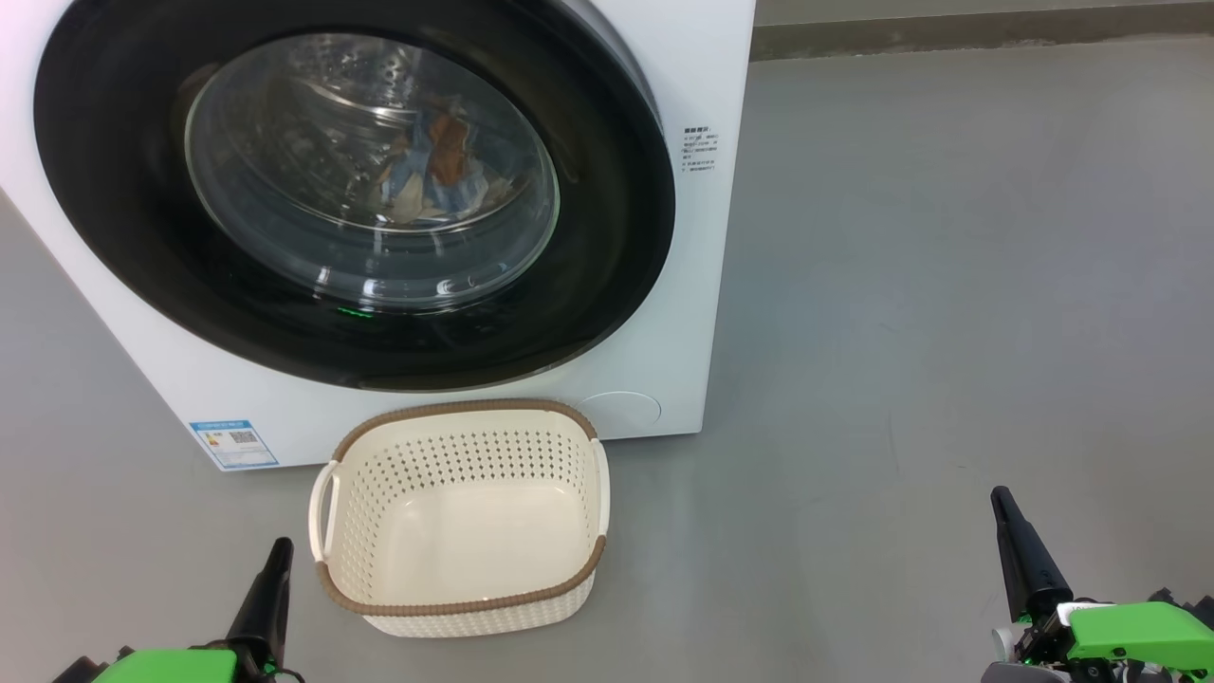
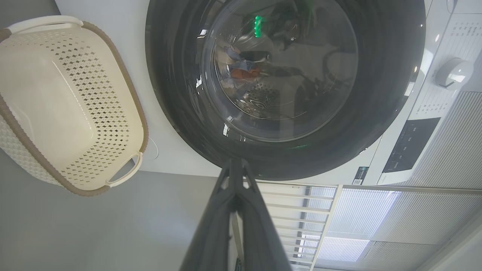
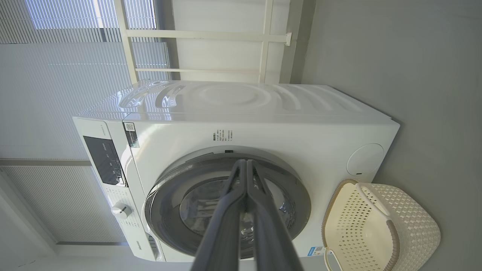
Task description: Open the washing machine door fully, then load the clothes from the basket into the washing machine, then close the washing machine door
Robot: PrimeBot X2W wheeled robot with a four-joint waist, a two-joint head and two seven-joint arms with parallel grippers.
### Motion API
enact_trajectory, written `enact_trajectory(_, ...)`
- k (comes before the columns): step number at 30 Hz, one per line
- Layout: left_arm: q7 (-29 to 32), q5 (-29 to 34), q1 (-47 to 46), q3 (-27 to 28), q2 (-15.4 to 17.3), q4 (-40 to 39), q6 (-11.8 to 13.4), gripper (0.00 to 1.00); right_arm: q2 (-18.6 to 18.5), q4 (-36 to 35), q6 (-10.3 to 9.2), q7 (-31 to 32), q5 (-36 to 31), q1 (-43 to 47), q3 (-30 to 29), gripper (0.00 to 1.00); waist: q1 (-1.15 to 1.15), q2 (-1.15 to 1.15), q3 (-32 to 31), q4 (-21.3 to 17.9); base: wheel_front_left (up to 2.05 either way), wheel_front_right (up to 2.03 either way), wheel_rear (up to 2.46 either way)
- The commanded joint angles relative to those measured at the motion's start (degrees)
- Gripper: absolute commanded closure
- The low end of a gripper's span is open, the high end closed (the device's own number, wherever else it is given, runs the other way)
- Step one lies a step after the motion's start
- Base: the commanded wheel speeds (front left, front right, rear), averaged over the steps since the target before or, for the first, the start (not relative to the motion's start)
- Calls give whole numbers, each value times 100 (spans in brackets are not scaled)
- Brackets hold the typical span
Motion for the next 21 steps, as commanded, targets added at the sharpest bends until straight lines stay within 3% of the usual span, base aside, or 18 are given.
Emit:
enact_trajectory(1,33,-49,-237,200,148,-161,-57,100,-24,-142,9,45,62,-235,136,100,0,0,0,0,0,0,0)
enact_trajectory(21,33,-49,-237,199,148,-162,-57,100,-24,-142,9,45,63,-235,137,100,0,0,0,0,0,0,0)
